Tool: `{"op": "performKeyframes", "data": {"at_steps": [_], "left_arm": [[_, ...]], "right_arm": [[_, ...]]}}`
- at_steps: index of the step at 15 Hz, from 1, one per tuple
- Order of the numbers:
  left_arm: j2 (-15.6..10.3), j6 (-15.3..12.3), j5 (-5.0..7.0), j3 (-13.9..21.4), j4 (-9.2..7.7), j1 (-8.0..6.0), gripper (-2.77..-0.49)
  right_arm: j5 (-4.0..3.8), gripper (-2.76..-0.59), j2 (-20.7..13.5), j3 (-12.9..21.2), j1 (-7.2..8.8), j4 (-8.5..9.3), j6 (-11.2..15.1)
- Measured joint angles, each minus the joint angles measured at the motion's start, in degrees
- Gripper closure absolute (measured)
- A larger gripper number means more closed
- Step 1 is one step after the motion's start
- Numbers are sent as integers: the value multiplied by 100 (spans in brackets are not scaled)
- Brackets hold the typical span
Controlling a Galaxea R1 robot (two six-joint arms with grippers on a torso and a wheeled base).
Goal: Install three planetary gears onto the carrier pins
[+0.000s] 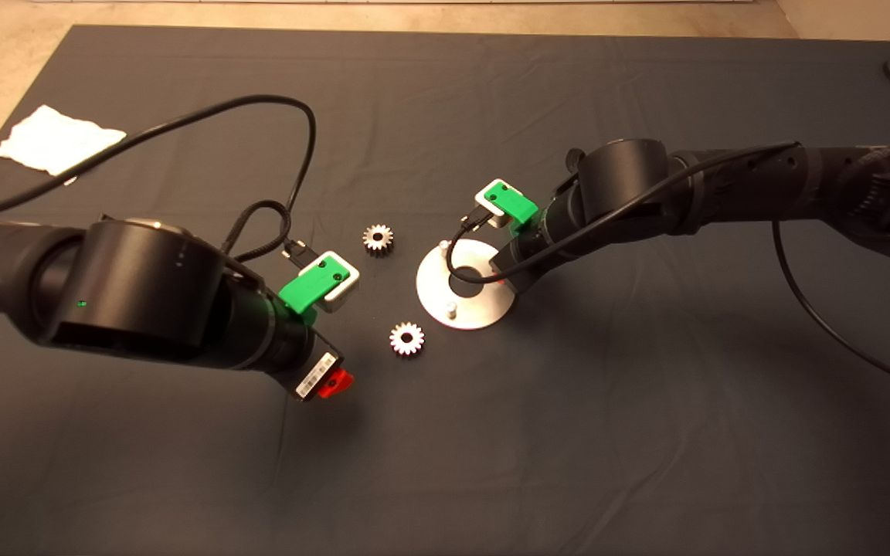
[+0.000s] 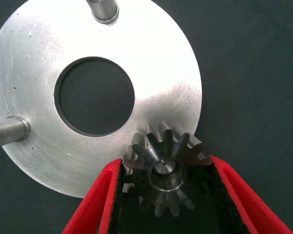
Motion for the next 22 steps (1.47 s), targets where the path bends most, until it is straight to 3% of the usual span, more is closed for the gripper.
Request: {"op": "performKeyframes", "data": {"at_steps": [7, 11, 15, 18, 19, 20, 21, 22], "left_arm": [[0, 0, 0, 0, -2, 0, -250], [0, 0, 0, 0, -2, 0, -250], [0, 0, 0, 0, -2, 0, -250], [0, 0, 2, 0, -2, -2, -250], [1, 0, -2, 0, -2, 0, -250], [2, 0, 2, 0, -2, 0, -250], [2, 0, 0, 0, -4, -1, -250], [2, 0, 0, 0, -4, 0, -250]], "right_arm": [[-4, -116, 0, -2, -16, -16, -2], [-2, -137, 0, -2, -14, -16, -2], [5, -142, 4, -67, 25, -10, -7], [22, -143, 32, -240, 121, 48, -300], [-15, -143, 30, -277, 211, 123, -413], [-50, -143, 14, -312, 319, 325, -502], [-144, -143, 0, -325, 432, 613, -586], [-312, -143, -4, -325, 525, 869, -674]]}}
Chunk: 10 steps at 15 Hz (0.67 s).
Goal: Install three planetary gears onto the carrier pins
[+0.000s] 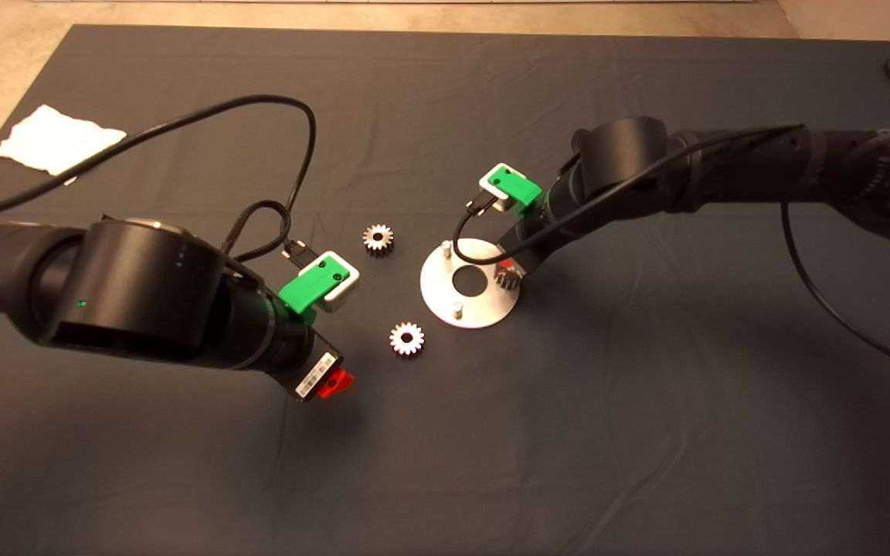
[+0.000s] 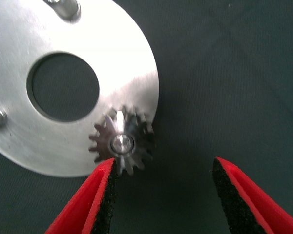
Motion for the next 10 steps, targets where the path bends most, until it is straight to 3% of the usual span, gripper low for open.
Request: {"op": "performKeyframes", "data": {"at_steps": [1, 2, 4, 5, 9, 10], "left_arm": [[0, 0, 2, 0, 0, 0, -250], [0, 0, 0, 0, 0, -1, -250], [0, 0, 2, 0, -2, -2, -250], [0, 0, 0, 0, -5, 0, -250], [0, 0, 0, 0, -11, -2, -250], [0, 0, 2, 0, -13, 0, -250]], "right_arm": [[-167, -143, -1, 0, 106, 232, -71], [-263, -143, -12, 0, 216, 411, -168], [-347, -143, -61, 0, 433, 914, -358], [-448, -143, -84, 2, 486, 1106, -435], [-475, -143, -315, 69, 575, 1428, -555], [-475, -144, -508, 137, 624, 1641, -577]]}}
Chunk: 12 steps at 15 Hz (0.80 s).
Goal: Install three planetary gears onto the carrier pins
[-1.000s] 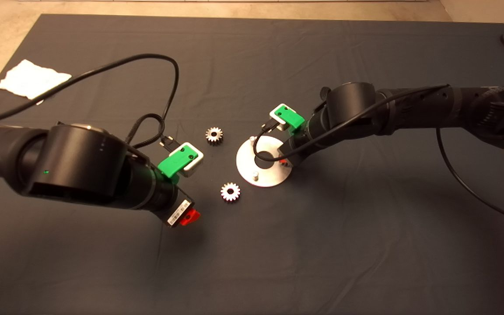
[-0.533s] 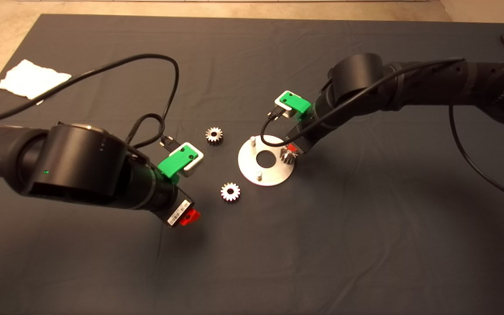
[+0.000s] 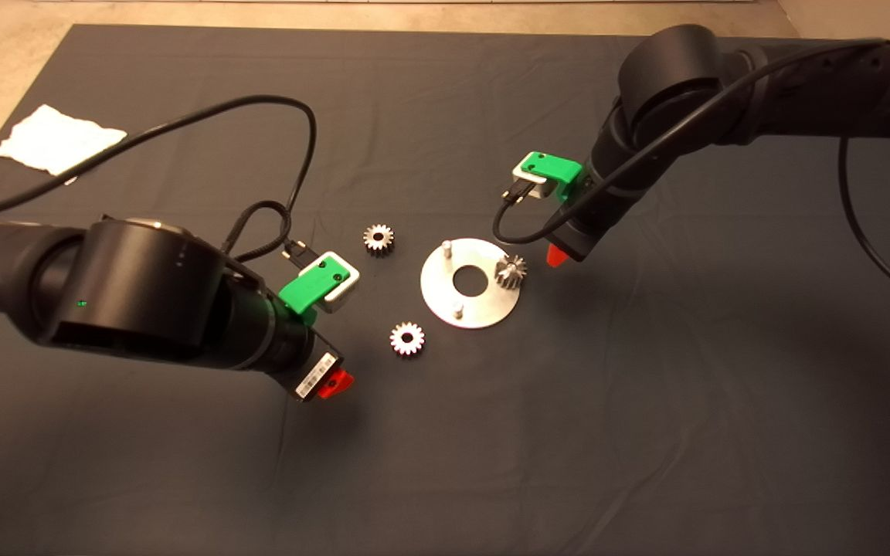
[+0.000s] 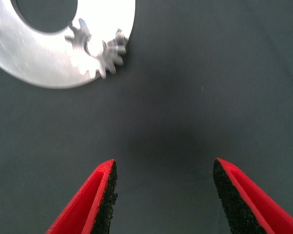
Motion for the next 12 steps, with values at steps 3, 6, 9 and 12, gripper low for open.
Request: {"op": "performKeyframes", "data": {"at_steps": [3, 6, 9, 12], "left_arm": [[28, 0, 0, 0, -1, -2, -250], [285, 51, 0, -125, -23, 0, -250], [713, 231, -5, -391, -50, 0, -250], [830, 410, -2, -579, -216, -2, -250]], "right_arm": [[-21, -144, -530, 420, 13, 377, -15], [-21, -144, -941, 767, 35, 634, -15], [-21, -144, -1184, 1188, 57, 885, 6], [-27, -144, -1510, 1795, 57, 1062, 87]]}}
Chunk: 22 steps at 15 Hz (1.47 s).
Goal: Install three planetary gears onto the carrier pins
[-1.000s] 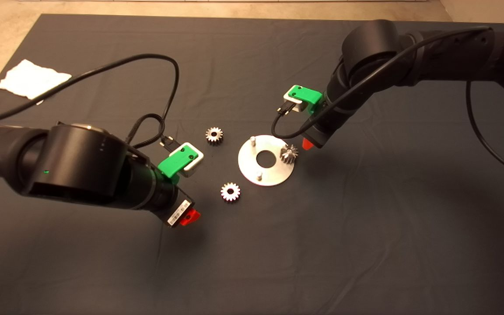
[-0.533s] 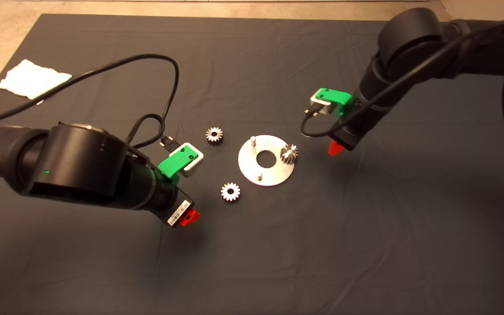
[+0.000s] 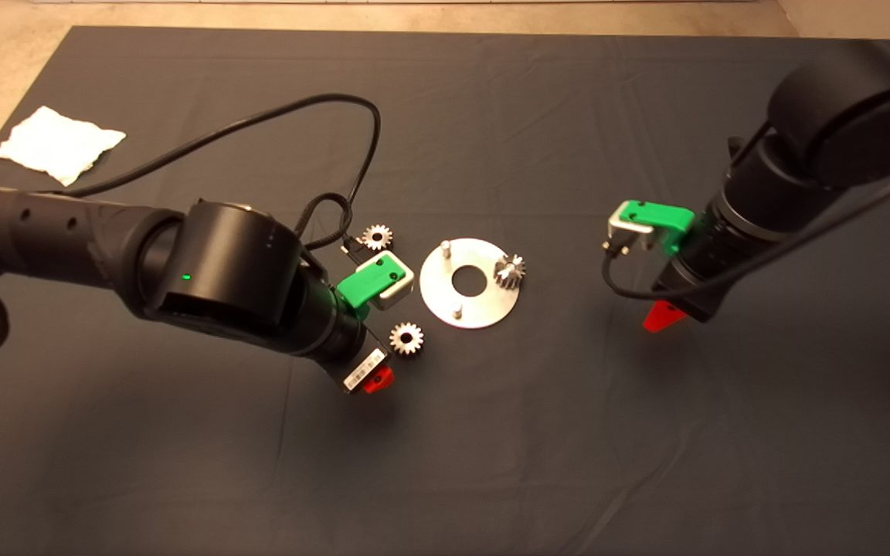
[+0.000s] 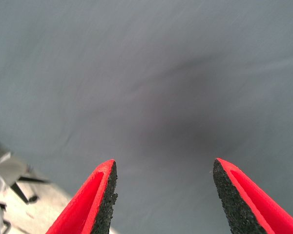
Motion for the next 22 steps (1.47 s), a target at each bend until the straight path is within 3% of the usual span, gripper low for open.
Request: {"op": "performKeyframes", "data": {"at_steps": [3, 6, 10, 14, 22], "left_arm": [[115, 135, 0, -84, -78, 2, -250], [241, 423, 2, -237, -151, 2, -250], [396, 833, -2, -475, -299, 2, -250], [416, 1250, 0, -803, -341, 3, -250], [737, 1544, 0, -1355, -352, 3, -250]], "right_arm": [[-5, -144, -200, 921, 0, 168, 91], [2, -144, -351, 1295, 0, 227, 206], [-6, -144, -492, 1536, -2, 228, 266], [-10, -144, -523, 1594, -2, 228, 283], [-13, -144, -517, 1630, -43, 233, 294]]}}
